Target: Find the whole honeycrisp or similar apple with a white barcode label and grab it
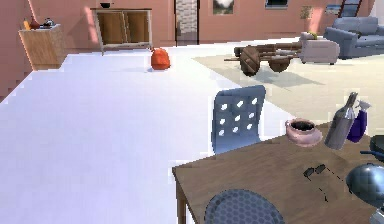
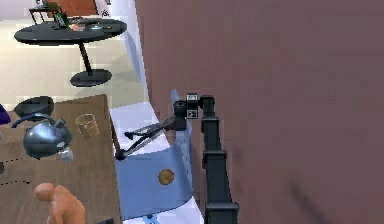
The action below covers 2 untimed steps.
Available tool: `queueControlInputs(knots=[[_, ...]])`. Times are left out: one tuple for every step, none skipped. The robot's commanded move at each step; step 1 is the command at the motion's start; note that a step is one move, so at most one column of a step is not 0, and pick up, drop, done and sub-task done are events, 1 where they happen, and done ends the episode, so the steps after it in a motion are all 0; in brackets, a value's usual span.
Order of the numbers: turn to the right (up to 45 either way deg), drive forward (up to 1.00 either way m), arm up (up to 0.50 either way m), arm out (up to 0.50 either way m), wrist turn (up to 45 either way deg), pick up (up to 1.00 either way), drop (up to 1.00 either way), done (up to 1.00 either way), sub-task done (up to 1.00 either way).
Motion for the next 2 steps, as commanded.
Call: queueControlInputs(knots=[[0.0, 0.0, 0.0, 0.0, 45.0, 0.0, 0.0, 0.0, 0.0], [0.0, 0.0, 0.0, 0.0, 9.0, 0.0, 0.0, 0.0, 0.0]])
